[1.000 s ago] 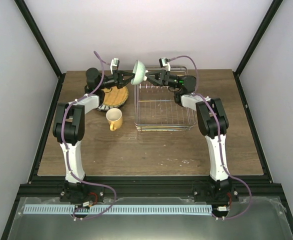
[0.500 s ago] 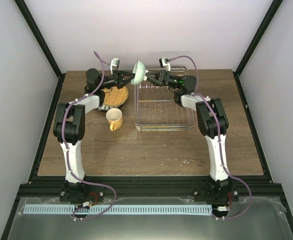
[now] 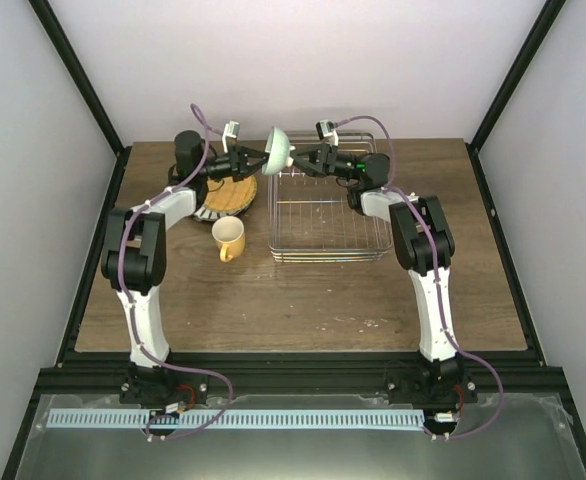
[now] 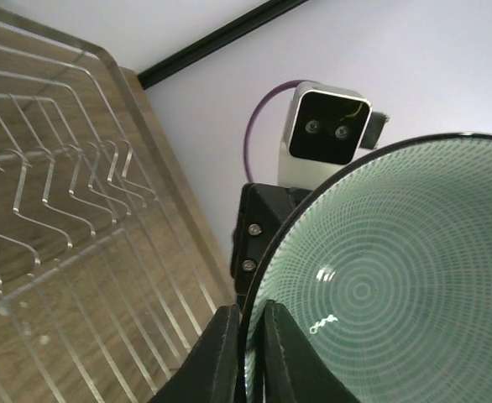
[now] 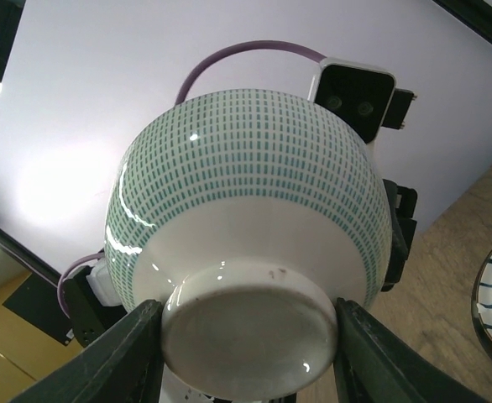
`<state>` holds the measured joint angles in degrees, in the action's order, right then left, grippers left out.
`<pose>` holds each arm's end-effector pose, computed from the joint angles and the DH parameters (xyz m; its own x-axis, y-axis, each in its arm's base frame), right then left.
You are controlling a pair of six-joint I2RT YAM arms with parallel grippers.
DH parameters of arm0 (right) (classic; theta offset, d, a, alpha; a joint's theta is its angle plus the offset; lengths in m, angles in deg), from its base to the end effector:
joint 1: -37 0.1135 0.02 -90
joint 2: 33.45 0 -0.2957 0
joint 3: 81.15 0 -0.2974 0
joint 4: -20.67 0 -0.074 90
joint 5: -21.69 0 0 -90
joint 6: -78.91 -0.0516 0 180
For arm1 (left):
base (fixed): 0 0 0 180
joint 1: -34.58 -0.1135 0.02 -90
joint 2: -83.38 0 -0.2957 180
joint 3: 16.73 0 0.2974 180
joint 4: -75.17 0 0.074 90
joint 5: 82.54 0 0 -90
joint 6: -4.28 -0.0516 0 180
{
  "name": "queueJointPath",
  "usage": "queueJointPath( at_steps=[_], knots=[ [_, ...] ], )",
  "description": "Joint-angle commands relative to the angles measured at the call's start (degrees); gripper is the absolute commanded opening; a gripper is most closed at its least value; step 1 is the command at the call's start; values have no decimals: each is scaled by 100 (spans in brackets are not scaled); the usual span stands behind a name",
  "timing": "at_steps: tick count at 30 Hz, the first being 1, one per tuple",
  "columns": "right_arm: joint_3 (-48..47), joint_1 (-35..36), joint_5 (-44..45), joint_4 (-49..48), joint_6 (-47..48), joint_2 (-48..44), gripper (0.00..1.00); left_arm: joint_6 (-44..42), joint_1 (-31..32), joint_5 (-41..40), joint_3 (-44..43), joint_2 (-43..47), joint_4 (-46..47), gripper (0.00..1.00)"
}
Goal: Load the mixed dishes into the dish rack
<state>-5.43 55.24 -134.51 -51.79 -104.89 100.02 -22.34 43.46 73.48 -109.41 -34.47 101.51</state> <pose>0.5096 0.2176 0.2481 -0.8005 0.1601 -0.5775 -0.5993 -0.2256 0.7681 0.5087 -0.1272 0.2504 -0.8539 -0.2343 -0.4647 0.4506 0.1139 -0.8855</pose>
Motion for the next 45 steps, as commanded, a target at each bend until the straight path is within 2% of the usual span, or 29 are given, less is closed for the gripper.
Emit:
queueJointPath(
  at_steps=[1,4,11,16,19,21,24,26,29,30,33,35,38,42,45],
  knots=[
    [-270,51,151,-169,55,-75,10,-1824,43,-245,-221,382,-1804,15],
    [-276,50,152,-162,71,-75,6,-2177,43,-342,-282,443,-2310,32],
    [-260,33,133,-158,107,-122,2,-2340,-20,-453,-267,500,-2520,49],
    [-91,-57,143,-77,196,-249,1,-2583,-156,-664,-269,681,-2745,73],
    [126,-177,76,172,520,-462,1,-3077,-300,-1098,-355,891,-3342,86],
    [289,-264,-39,665,1051,-709,1,-3584,-421,-1505,-457,1059,-3935,91],
    [457,-406,-197,2174,2386,-1200,1,-4303,-603,-2378,-604,1321,-4826,95],
    [409,-507,-190,3587,3584,-1559,1,-4655,-699,-3197,-673,1535,-5302,96],
    [-51,-631,179,6414,5597,-2045,1,-5119,-765,-4700,-708,1834,-5868,96],
    [-298,-661,442,7750,6284,-2163,1,-5253,-771,-5225,-727,1904,-6106,96],
    [-1065,-742,1230,9929,7551,-2346,1,-5596,-782,-6516,-771,2020,-6565,97],
    [-1363,-812,1585,10897,7994,-2380,1,-5740,-806,-6846,-623,2107,-6596,97],
    [-1640,-818,2158,12071,8372,-2392,1,-5707,-826,-6862,-348,2213,-6545,97],
    [-1583,-797,2804,13154,8620,-2520,1,-5531,-827,-6639,-86,2282,-6456,97],
    [-1588,-620,3712,13836,8847,-2678,1,-5528,-827,-6542,-53,2270,-6466,96]
  ],
)
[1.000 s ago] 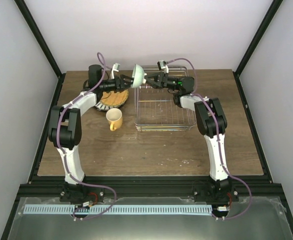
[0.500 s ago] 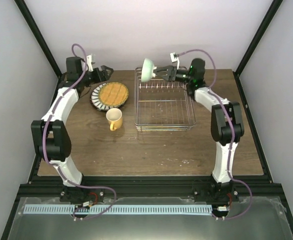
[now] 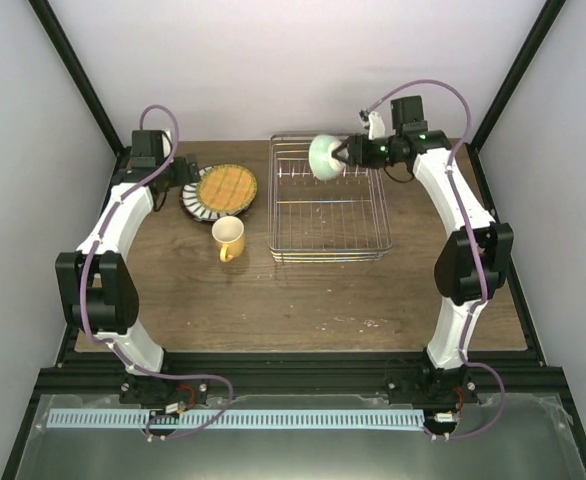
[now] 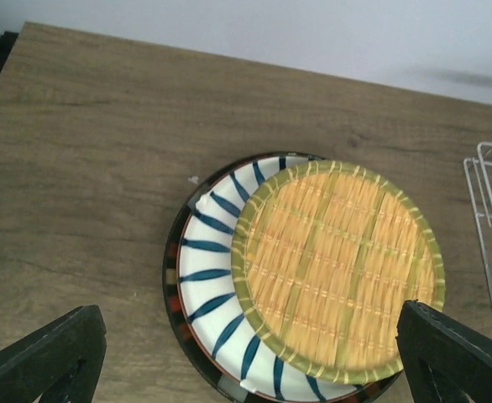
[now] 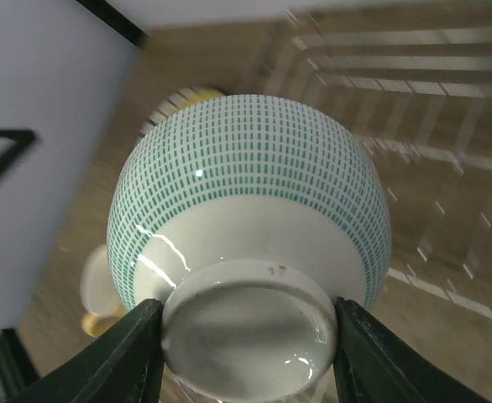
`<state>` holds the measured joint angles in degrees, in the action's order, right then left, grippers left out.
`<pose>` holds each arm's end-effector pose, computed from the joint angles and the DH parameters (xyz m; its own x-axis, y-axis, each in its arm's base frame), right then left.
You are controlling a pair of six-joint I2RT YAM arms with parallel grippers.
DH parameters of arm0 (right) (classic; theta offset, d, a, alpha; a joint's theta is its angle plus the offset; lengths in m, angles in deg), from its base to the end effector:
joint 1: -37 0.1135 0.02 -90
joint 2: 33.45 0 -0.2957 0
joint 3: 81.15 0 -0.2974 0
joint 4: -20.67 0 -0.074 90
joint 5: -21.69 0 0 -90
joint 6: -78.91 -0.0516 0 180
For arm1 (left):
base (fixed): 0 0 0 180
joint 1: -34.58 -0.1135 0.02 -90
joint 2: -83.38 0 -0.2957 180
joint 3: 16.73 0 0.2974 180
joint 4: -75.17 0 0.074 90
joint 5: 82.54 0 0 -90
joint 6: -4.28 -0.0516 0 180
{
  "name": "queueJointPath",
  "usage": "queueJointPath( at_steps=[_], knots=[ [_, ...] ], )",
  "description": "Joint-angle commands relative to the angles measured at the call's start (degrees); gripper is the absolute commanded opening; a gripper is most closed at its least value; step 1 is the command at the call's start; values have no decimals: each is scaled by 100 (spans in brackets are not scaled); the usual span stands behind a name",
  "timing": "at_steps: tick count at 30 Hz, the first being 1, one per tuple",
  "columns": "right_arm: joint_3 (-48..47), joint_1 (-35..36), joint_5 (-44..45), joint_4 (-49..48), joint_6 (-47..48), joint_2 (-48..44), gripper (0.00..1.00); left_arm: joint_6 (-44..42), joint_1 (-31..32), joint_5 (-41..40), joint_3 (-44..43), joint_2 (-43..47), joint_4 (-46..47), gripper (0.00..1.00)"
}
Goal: Load the mixed dishes into the dish rack
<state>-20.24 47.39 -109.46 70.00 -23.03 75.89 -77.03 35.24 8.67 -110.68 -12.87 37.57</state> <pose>0.4837 0.1232 0.3710 -0.7445 0.0219 -0.6673 -0.4913 0.6589 0.5697 0.4457 -0.0062 0.3149 -0.6382 -0.1437 -0.7563 -0.0695 0.9892 -0.1293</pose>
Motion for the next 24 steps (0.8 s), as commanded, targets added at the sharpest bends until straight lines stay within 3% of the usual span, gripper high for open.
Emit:
queueJointPath(
  at_steps=[1,12,24],
  knots=[
    [-137,209,1479,1863,684,-305,1,-53,-5,-69,77,107,-69,96],
    [67,575,3021,3312,492,-187,1,22,12,-187,199,119,-77,95],
    [1417,719,3517,2634,353,-194,1,-89,160,-366,328,193,-41,95]
  ],
)
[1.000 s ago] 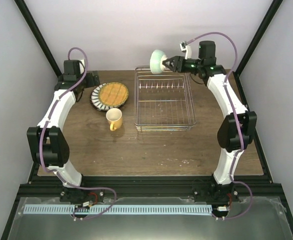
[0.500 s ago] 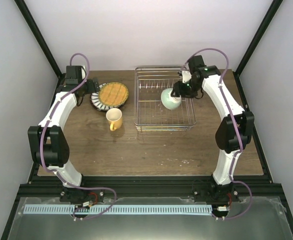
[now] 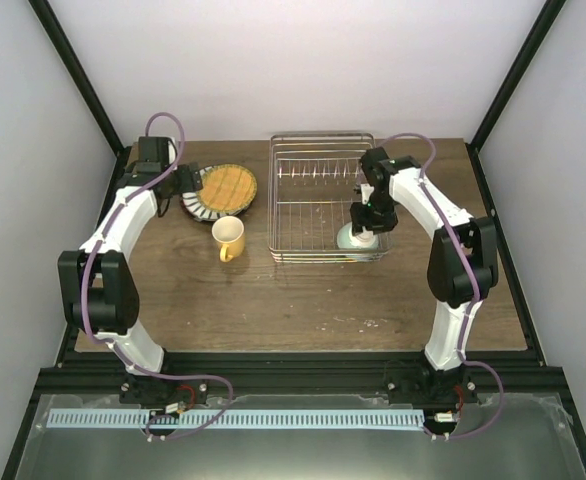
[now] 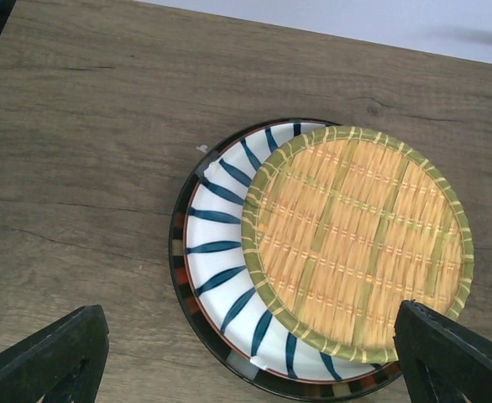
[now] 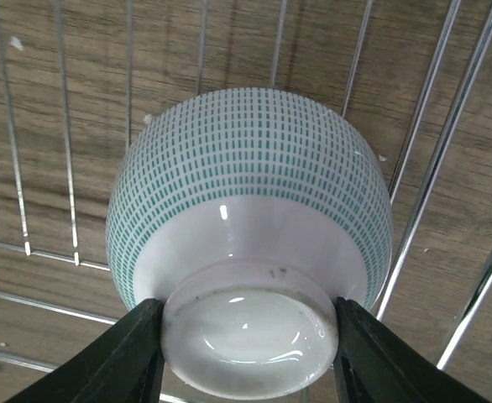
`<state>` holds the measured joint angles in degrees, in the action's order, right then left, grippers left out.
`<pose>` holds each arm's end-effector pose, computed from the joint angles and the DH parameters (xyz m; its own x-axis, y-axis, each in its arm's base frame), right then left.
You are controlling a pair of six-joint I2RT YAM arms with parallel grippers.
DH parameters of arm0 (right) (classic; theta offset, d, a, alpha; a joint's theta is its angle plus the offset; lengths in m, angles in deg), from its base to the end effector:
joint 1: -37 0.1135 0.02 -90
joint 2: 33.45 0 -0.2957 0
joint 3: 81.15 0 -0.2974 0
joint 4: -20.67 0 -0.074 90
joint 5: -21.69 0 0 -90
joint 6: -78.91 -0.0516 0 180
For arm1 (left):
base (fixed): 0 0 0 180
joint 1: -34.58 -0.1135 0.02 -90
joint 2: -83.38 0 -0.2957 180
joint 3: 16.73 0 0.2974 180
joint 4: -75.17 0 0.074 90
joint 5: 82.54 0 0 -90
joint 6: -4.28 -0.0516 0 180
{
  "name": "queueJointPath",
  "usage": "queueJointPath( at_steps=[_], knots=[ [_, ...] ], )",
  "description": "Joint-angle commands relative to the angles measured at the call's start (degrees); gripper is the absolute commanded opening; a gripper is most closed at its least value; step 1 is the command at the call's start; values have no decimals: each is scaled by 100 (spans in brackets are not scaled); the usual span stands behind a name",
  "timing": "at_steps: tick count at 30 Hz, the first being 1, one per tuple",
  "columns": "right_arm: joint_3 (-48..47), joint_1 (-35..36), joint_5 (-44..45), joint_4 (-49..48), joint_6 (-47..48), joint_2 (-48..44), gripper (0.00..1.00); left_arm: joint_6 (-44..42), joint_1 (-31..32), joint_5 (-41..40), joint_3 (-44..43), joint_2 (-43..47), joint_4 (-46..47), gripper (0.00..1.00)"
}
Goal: Load the mixed dishes into the dish rack
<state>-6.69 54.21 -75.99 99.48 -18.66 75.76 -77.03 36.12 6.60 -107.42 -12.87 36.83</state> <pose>0.4091 0.1339 0.2496 -0.9796 -0.1667 -0.1123 -0.1825 0.9719 0.1486 0.4386 -0.0110 0.2915 -0.6876 -0.1326 -0.7139 -0.0889 0.9912 -0.0986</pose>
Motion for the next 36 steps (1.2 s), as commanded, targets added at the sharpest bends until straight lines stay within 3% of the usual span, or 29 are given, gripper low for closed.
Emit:
queueJointPath(
  at_steps=[1,10,11,15,21,28,32,36],
  knots=[
    [77,43,196,-334,-90,-170,1,-101,85,-176,-9,183,27,95],
    [75,54,259,-374,10,60,1,-148,92,-212,-102,100,0,95],
    [44,65,214,-366,29,87,4,-148,92,-220,-107,86,3,95],
    [-178,106,71,-260,104,224,31,-156,92,-217,-144,54,2,95],
    [-421,173,52,-161,146,257,54,-188,91,-246,-105,66,-2,95],
    [-652,191,135,53,184,168,70,-206,92,-299,-52,128,-2,95],
    [-1027,206,314,255,129,9,71,-177,92,-286,-39,201,-70,95],
    [-1457,204,489,-173,70,-435,80,-97,92,-387,52,319,-255,95]
  ],
)
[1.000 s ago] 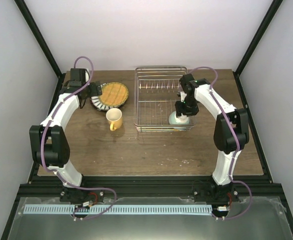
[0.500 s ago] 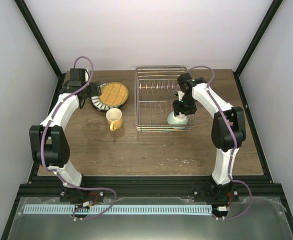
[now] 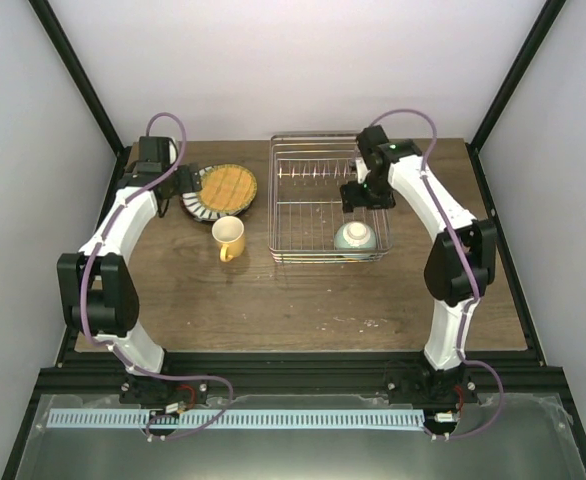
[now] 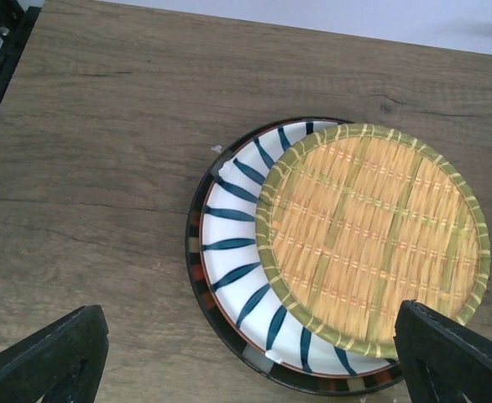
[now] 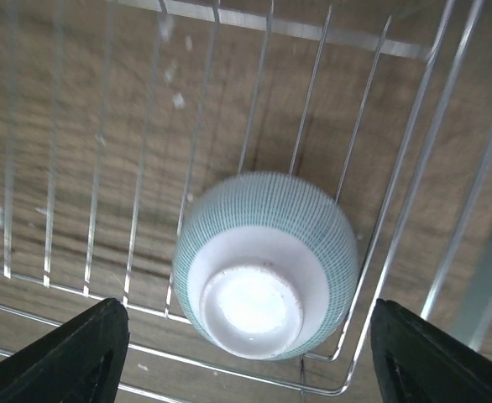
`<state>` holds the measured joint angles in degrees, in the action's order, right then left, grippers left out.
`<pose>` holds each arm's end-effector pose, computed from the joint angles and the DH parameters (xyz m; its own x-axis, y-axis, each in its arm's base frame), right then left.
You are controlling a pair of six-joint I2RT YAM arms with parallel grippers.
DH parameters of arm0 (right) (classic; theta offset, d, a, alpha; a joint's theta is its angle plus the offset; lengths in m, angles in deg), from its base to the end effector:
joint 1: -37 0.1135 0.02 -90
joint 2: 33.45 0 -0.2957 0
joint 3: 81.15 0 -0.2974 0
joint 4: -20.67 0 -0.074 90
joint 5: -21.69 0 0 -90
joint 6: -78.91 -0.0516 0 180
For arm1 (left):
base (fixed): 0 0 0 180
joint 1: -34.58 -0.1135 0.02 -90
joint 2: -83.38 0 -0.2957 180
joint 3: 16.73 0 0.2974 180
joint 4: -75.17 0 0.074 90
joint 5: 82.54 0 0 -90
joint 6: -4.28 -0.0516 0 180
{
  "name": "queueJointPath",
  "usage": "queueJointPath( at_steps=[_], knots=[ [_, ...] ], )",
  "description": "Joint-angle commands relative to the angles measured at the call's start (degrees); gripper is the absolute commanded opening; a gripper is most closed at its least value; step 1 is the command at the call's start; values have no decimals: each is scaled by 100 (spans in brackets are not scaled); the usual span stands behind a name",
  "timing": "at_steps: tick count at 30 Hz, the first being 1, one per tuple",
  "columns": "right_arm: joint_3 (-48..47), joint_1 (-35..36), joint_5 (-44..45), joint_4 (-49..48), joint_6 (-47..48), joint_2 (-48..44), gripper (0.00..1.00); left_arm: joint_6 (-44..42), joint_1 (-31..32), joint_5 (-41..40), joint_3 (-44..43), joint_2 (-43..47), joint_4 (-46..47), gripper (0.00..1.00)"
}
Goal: Load the mixed dishes into the dish rack
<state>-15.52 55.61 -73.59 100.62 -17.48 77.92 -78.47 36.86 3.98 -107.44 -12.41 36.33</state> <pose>0.4278 0.1491 0.2823 -0.9551 -0.2047 -0.2144 -0.2326 0.9658 0.1142 0.4362 -0.0142 0.2943 -0.6871 -0.0987 -0.7199 -0.0914 0.9946 -0.0491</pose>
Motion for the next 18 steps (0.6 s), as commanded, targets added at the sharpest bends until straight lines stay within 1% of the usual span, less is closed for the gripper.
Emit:
queueJointPath(
  at_steps=[1,3,6,8,10,14,16,18],
  knots=[
    [-547,58,244,-588,-39,-814,81,75,18,-141,80,293,-289,95],
    [-305,33,27,-1356,-56,-1177,83,129,33,-134,81,310,-556,95],
    [129,-60,-792,-2412,-232,-1597,83,149,110,-66,103,331,-1053,95],
    [246,-77,-1234,-2873,-420,-1663,83,220,238,-6,163,328,-1425,95],
    [200,-76,-1626,-3088,-570,-1546,83,328,392,96,266,312,-1735,95],
    [2,-77,-1979,-3224,-795,-1313,83,563,701,213,373,236,-2177,95],
    [28,-73,-2094,-3385,-881,-1294,83,663,750,145,486,275,-2122,95],
    [32,-70,-2169,-3480,-934,-1293,82,735,747,-99,545,249,-1905,95]
  ],
)
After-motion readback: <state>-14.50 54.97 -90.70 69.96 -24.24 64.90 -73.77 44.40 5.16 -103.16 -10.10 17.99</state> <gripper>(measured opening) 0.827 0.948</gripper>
